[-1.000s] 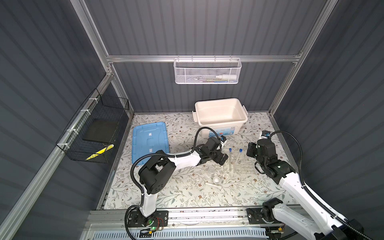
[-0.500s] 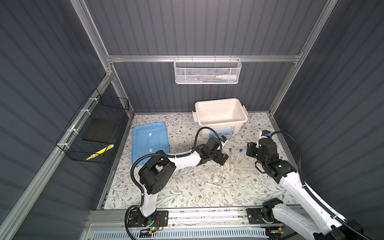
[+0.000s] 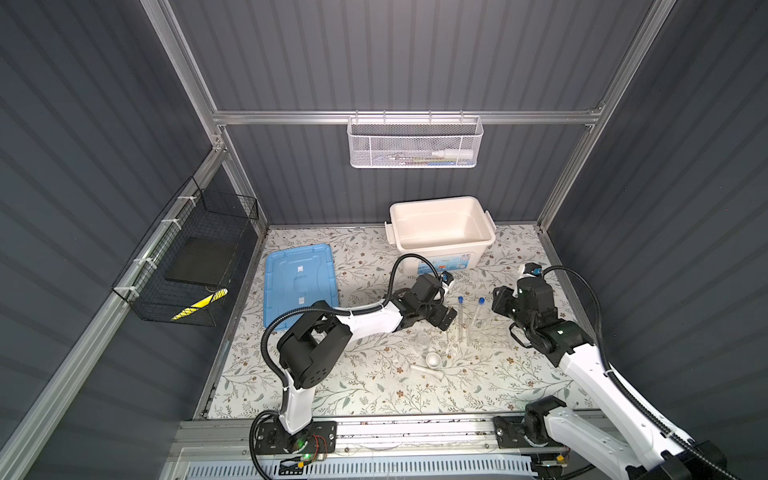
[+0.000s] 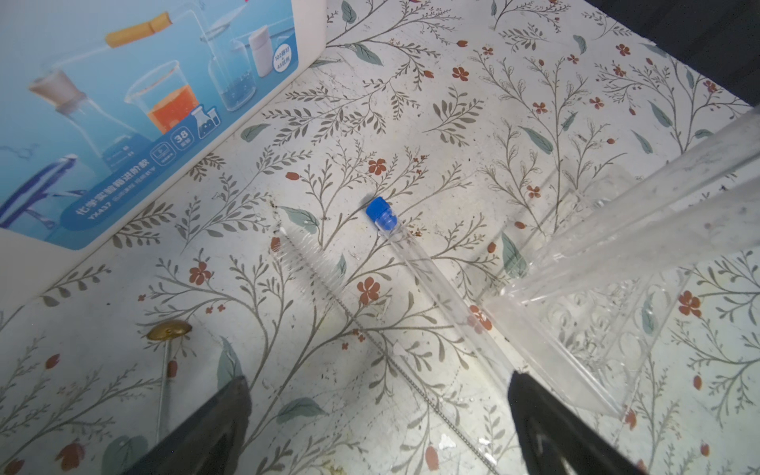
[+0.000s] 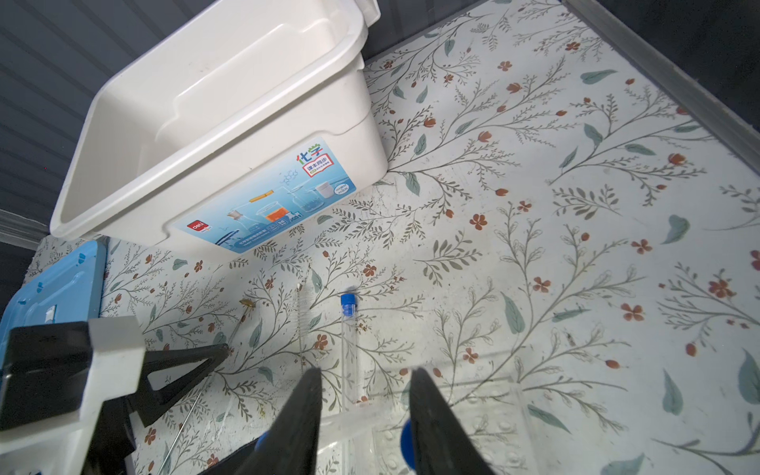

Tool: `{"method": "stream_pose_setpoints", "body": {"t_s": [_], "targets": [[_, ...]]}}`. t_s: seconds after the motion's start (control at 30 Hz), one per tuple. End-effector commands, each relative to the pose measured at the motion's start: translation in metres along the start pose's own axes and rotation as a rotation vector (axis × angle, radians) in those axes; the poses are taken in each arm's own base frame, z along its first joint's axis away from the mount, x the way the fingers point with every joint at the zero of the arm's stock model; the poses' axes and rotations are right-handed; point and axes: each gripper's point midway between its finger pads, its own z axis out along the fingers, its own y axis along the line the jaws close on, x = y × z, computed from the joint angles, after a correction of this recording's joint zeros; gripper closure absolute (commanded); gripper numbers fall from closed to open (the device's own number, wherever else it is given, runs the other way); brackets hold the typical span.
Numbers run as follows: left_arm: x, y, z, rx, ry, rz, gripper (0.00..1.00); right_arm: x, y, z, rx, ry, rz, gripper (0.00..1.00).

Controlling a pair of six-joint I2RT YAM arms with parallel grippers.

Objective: Organize the chemistry lab equipment

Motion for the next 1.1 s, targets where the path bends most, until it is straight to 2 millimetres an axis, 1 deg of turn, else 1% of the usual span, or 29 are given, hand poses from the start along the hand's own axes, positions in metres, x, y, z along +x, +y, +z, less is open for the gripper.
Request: {"method": "stream_pose_setpoints", "body": {"t_s": [0.0,0.23,0.47,0.67,0.87,1.07], "targets": [[-0.003,-0.003,-0.002,-0.003,0.0,-0.008,0.01,0.006,-0.004,0.0,0.004,0.025,0.027,0.61],[-0.003,-0.002,-0.002,-0.006,0.0,-0.008,0.01,0.011,-0.003,0.005,-0.006,0.054,0.049,0.61],[-0.001,-0.002,-0.002,-0.009,0.005,-0.01,0.01,0.015,0.004,0.011,-0.038,0.073,0.076,0.62],[-0.001,-0.002,-0.002,-0.01,0.005,-0.011,0.0,0.016,0.009,0.012,-0.066,0.082,0.086,0.64],[-0.001,-0.002,-0.002,-0.01,0.004,-0.012,0.0,0.019,0.006,0.008,-0.068,0.077,0.096,0.65],[-0.001,-0.003,-0.002,-0.005,0.003,-0.014,0.0,0.022,0.008,0.007,-0.083,0.088,0.094,0.65]]}}
